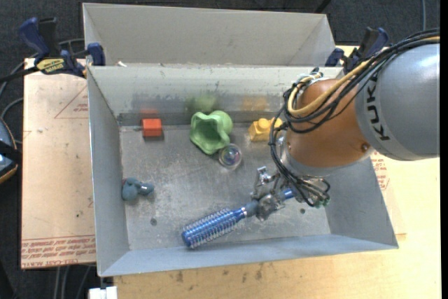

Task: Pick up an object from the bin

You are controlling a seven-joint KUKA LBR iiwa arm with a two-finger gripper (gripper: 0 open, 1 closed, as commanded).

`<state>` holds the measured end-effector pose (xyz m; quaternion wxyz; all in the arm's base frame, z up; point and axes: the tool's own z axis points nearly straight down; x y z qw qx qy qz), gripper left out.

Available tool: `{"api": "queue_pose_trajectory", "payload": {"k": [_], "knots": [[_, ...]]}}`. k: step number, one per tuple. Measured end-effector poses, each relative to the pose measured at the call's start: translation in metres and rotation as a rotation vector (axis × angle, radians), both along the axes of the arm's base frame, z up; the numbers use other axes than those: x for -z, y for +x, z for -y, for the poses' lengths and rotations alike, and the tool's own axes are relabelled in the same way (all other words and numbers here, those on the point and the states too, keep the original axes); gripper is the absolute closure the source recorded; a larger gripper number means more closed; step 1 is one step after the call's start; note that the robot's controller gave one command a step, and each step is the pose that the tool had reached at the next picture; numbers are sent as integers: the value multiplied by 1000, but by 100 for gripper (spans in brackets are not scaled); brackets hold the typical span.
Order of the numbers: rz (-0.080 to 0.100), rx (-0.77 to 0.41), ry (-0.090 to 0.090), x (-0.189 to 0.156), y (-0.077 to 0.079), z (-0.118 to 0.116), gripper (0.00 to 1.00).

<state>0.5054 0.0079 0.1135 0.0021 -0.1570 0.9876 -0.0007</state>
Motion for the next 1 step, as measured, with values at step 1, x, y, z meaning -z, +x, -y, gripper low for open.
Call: {"api": "queue_pose_trajectory", "payload": {"k": [1], "knots": [[6,-42,1,-134,8,-5,100]]}}
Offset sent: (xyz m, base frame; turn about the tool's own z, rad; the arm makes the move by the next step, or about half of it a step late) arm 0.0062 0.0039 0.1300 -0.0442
